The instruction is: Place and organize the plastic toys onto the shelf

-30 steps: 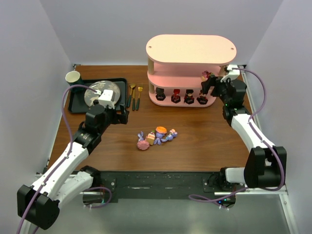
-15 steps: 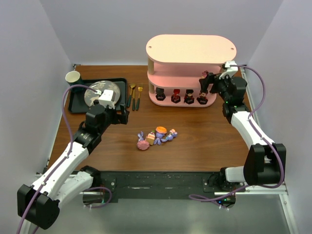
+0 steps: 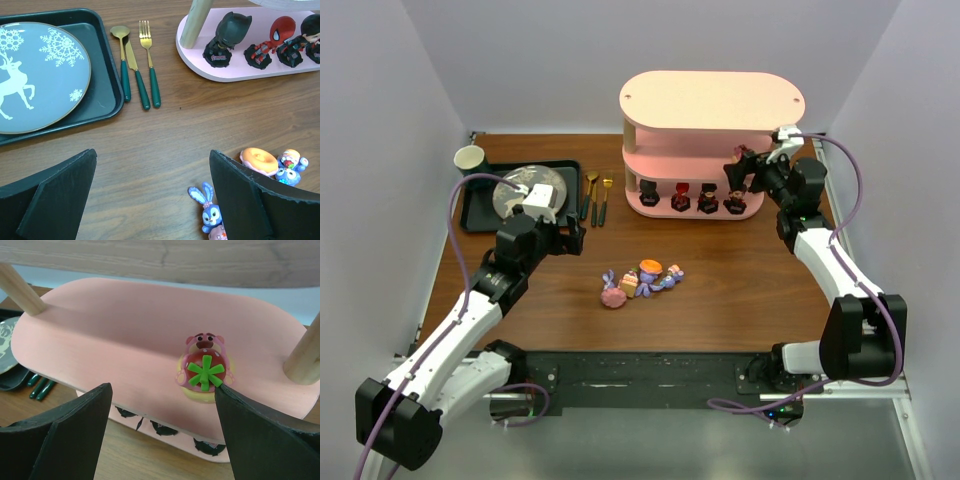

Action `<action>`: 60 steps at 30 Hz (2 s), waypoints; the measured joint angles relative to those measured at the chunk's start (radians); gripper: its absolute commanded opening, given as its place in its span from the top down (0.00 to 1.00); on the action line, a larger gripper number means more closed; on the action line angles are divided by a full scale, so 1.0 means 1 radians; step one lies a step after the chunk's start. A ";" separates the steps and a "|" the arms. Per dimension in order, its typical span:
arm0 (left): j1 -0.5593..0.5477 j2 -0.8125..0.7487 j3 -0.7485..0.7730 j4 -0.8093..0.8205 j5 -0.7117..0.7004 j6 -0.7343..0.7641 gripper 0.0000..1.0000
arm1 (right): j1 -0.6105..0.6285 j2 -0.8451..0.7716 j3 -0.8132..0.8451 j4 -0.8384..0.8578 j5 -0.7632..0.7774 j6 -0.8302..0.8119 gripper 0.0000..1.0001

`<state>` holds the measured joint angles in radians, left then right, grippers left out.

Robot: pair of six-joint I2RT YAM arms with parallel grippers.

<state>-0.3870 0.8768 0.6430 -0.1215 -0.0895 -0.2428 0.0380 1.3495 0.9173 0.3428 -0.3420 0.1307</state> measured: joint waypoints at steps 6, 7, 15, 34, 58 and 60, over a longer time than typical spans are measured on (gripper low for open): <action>0.000 0.000 0.000 0.000 0.002 0.000 0.00 | 0.000 0.000 0.000 0.002 -0.016 0.000 0.14; 0.000 0.000 0.000 0.000 0.002 0.000 0.00 | 0.000 0.000 0.000 0.003 -0.016 0.000 0.14; 0.000 0.005 0.000 0.000 0.009 0.000 0.00 | 0.000 -0.045 -0.005 -0.027 0.023 0.008 0.13; -0.038 0.037 -0.129 -0.085 0.259 -0.295 0.00 | 0.164 -0.426 -0.304 -0.364 0.092 0.238 0.11; -0.556 0.587 0.322 -0.312 -0.211 -0.366 0.28 | 0.243 -0.624 -0.518 -0.464 0.061 0.348 0.11; -0.573 0.632 0.344 -0.339 -0.249 -0.362 0.32 | 0.243 -0.631 -0.519 -0.470 0.061 0.348 0.11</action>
<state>-0.9596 1.5089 0.9867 -0.4606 -0.3382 -0.6052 0.2813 0.7185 0.3985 -0.1276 -0.2813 0.4786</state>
